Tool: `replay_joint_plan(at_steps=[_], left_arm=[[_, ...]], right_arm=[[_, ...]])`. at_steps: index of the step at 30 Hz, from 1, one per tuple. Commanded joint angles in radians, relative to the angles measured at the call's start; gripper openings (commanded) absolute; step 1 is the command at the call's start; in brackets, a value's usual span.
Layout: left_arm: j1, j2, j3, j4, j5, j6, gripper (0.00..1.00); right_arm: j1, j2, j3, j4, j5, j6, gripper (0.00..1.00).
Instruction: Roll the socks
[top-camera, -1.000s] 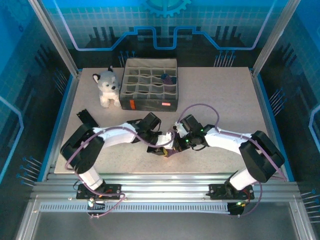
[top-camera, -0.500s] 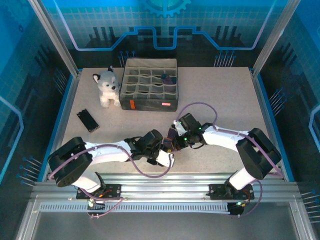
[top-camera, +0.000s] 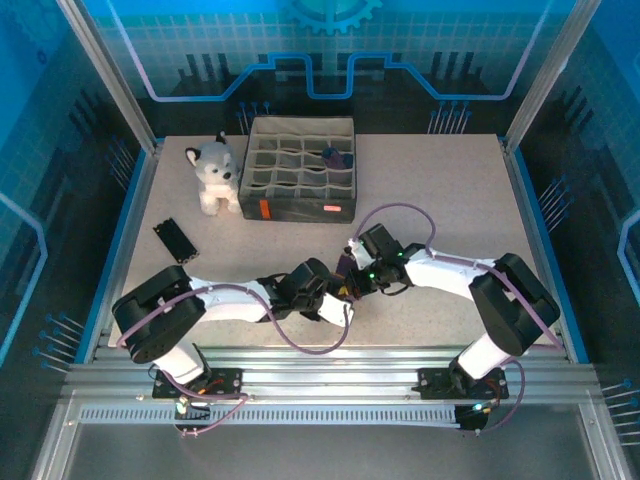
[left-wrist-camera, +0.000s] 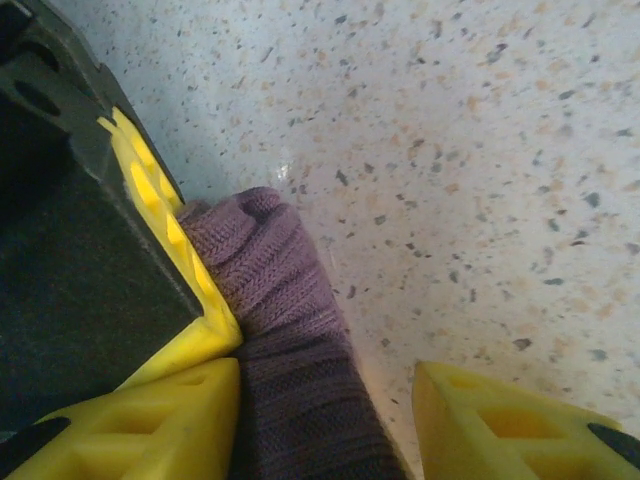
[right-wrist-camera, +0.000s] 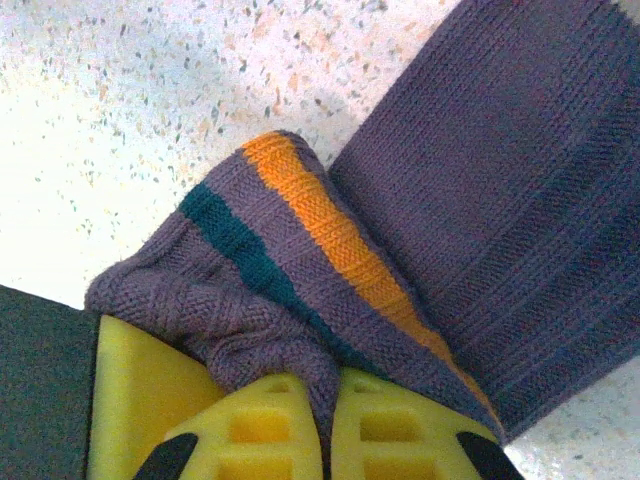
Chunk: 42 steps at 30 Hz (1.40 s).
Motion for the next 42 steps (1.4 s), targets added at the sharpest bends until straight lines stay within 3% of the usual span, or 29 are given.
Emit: replay_joint_plan(at_steps=[1, 10, 14, 18, 20, 24, 33, 42], left_arm=[[0.034, 0.069, -0.011, 0.031, -0.032, 0.024, 0.49], [0.112, 0.167, 0.024, 0.022, 0.008, 0.032, 0.44], [0.135, 0.184, 0.056, -0.038, 0.042, 0.040, 0.23], [0.142, 0.206, 0.066, -0.040, 0.039, 0.048, 0.14], [0.149, 0.206, 0.076, -0.076, 0.057, 0.047, 0.01], [0.156, 0.184, 0.082, -0.131, 0.099, 0.045, 0.00], [0.168, 0.147, 0.171, -0.364, 0.209, 0.031, 0.00], [0.190, 0.177, 0.359, -0.706, 0.343, 0.026, 0.00]], right_arm=[[-0.015, 0.087, -0.061, -0.120, -0.001, 0.000, 0.00], [-0.050, 0.128, -0.034, -0.138, -0.147, -0.036, 0.00], [-0.065, 0.134, -0.023, -0.161, -0.205, -0.060, 0.00], [-0.070, 0.138, -0.023, -0.177, -0.242, -0.080, 0.00], [-0.076, 0.133, -0.024, -0.184, -0.255, -0.082, 0.00], [-0.085, 0.092, -0.024, -0.184, -0.276, -0.081, 0.00], [-0.135, -0.132, -0.052, -0.143, -0.278, -0.033, 0.39], [-0.141, -0.468, -0.231, -0.033, -0.031, -0.031, 0.43]])
